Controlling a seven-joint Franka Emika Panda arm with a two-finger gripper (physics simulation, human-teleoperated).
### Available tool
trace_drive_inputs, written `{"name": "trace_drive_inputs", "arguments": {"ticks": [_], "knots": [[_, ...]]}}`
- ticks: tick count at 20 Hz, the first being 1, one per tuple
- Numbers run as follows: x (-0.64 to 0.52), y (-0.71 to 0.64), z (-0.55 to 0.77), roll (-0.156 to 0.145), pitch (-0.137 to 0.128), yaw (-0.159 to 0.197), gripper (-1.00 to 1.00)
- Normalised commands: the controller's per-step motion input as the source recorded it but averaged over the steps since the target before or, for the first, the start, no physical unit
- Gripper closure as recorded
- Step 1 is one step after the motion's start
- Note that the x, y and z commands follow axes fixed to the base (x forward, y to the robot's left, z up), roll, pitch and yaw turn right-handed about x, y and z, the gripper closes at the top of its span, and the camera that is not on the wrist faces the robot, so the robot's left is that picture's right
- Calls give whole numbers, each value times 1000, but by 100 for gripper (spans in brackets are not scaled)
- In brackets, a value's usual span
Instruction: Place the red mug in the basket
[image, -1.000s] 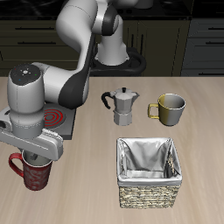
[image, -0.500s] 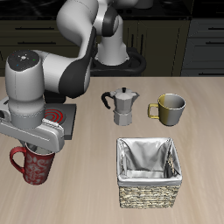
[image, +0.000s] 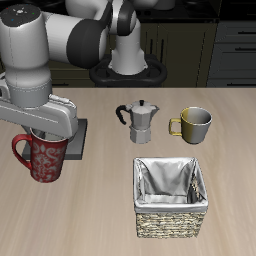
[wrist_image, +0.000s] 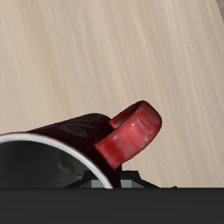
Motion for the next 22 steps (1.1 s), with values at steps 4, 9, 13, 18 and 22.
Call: {"name": "trace_drive_inputs", "arguments": {"ticks": [4,9,13,18,22], "knots": [[-201,145,520,-18,-51,19,100],[-212,100,587,-46,-64,31,100],[-156,212,514,-35,-68,60,100],[-90,361,416,17,-50,11,100],[-21,405,251,7,-16,1,100]]}}
